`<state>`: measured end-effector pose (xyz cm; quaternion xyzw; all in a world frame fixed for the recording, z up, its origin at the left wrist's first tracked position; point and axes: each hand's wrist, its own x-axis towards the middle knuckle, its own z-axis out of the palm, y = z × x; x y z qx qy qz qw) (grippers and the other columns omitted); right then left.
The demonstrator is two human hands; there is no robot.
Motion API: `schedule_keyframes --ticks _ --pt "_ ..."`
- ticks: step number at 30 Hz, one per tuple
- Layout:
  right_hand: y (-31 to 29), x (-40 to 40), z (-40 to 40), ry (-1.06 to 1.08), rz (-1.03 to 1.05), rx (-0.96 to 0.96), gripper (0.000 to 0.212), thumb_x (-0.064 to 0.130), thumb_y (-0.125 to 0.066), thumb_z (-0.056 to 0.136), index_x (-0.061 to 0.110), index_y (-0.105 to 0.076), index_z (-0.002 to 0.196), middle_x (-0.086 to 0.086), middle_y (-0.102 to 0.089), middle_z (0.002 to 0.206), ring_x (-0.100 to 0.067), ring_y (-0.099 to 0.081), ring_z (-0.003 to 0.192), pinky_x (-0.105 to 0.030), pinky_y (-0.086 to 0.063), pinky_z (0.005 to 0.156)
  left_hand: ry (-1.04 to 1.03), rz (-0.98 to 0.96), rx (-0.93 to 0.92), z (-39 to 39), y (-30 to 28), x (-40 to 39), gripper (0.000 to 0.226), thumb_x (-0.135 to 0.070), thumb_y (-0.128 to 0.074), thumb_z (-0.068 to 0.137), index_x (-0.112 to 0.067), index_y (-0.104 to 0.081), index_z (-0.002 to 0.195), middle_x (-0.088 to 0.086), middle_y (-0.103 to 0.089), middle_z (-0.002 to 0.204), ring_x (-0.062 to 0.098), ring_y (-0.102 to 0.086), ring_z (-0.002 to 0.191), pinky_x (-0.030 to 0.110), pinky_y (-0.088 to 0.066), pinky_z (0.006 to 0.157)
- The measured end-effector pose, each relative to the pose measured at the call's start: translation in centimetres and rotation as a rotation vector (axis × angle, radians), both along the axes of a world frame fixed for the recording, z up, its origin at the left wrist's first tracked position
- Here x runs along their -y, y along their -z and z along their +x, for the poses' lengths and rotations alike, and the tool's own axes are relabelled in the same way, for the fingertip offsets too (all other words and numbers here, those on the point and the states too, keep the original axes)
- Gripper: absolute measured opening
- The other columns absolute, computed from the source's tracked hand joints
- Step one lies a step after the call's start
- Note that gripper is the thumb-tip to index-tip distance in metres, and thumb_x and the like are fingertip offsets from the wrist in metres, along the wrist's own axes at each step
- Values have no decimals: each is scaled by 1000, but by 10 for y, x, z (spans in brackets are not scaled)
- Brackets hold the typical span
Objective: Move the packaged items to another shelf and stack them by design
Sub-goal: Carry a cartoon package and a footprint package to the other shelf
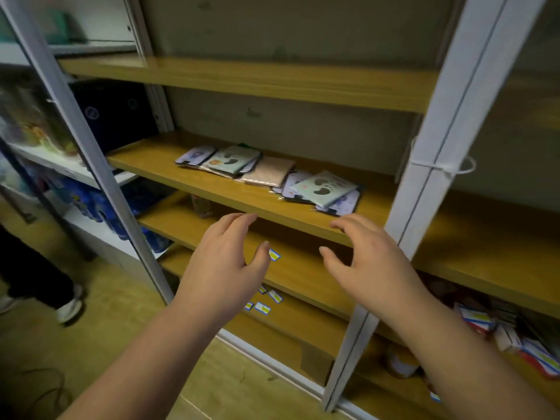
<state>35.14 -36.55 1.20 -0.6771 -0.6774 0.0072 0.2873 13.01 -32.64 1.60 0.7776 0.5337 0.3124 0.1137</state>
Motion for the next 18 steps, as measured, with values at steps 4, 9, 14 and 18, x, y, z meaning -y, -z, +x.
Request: schedule_keyframes --ticks 4,9,14,18 --pt "10 -47 -14 -12 -11 -11 51 48 -61 91 31 -52 138 14 -54 134 -1 -46 118 -19 -35 92 3 10 0 -11 8 -44 57 -50 -51 94 -31 -43 147 -17 -47 144 13 -55 119 25 -41 97" --pt "4 -118 -29 -41 15 -53 48 40 -65 90 25 -57 135 9 -58 129 -7 -51 116 -20 -36 91 -14 41 -58 -32 5 -110 57 -50 -50 95 -31 -42 148 -17 -46 146 2 -40 132 23 -36 99" --pt "1 -185 -46 -91 15 -86 43 35 -65 89 21 -61 129 6 -60 126 -14 -54 116 -25 -41 92 -40 37 -76 -40 5 -168 56 -50 -51 95 -32 -42 148 -18 -45 146 0 -36 133 17 -27 97" --pt "2 -225 -61 -84 -19 -92 45 34 -66 88 20 -61 130 3 -60 129 -18 -55 119 -35 -46 99 -14 10 -98 -46 10 -203 58 -53 -46 93 -33 -42 147 -19 -45 146 -3 -34 131 13 -23 95"
